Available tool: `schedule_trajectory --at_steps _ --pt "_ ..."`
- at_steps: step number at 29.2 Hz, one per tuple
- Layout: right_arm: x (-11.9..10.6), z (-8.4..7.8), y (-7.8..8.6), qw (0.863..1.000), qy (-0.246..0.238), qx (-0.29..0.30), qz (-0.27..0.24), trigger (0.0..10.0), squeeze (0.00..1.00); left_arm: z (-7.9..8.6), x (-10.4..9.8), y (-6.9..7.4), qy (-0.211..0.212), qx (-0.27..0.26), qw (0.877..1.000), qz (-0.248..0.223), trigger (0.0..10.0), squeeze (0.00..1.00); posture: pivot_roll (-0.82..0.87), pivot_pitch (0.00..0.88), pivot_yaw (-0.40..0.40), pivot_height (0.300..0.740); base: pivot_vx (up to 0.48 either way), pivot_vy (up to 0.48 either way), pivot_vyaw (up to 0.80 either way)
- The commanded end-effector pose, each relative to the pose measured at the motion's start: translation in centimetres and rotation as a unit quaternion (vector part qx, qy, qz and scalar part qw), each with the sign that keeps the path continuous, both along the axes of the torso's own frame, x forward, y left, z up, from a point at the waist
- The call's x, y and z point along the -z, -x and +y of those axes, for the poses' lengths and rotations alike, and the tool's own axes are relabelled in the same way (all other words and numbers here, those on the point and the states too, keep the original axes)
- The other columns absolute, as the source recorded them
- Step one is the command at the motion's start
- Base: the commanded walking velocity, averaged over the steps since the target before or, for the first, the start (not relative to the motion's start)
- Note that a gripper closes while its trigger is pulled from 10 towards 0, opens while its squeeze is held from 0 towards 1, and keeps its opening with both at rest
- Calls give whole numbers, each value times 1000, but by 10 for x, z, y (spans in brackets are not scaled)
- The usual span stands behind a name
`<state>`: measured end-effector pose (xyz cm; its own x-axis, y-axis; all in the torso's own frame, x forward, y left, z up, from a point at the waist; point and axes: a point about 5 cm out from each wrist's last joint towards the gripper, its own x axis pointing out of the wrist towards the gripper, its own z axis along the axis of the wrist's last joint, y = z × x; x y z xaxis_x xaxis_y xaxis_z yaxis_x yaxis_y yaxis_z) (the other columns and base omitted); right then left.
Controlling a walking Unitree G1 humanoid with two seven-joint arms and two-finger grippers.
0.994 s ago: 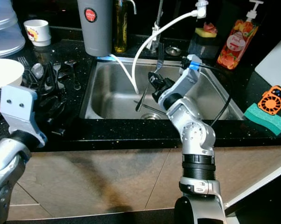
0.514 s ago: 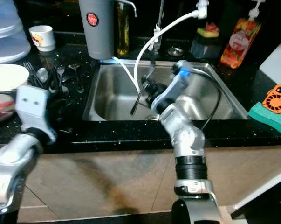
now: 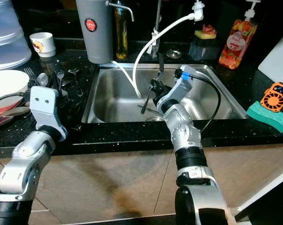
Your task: Kitchen organization
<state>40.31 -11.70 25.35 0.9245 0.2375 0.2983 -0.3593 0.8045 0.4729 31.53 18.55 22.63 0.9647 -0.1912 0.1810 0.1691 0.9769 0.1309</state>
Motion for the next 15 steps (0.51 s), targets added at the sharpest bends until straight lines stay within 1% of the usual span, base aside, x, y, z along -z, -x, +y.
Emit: schedule_trajectory --at_steps 1,3,7,10,11,13,15 --pt "-9 -7 -3 1000 -17 17 -19 0 0 -1 1 -2 -17 8 1000 0 10000 0 120 92 3 740 0 0 0" --pt "-18 -10 -6 999 -22 24 -33 0 0 -3 1 -3 -23 11 1000 -4 10000 0 119 106 -8 740 0 0 0" --pt "-22 -10 -9 998 -30 25 -40 0 0 -6 0 -3 -21 26 999 -8 10000 0 122 113 -16 740 0 0 0" --pt "-31 -7 -13 998 -32 27 -53 0 0 -18 -8 -3 -11 80 996 -27 10000 0 134 151 -36 740 0 0 0" --pt "-33 -5 -13 998 -31 26 -56 0 0 -20 -10 -3 -10 92 995 -32 10000 0 134 151 -36 740 0 0 0" --pt "-33 3 -15 998 -3 16 -55 0 0 -25 -12 -4 -8 124 992 -32 10000 0 136 164 -43 740 0 0 0" --pt "-26 16 -15 998 47 -3 -48 0 0 -32 -14 -5 -8 169 985 -25 10000 0 140 187 -51 740 0 0 0"
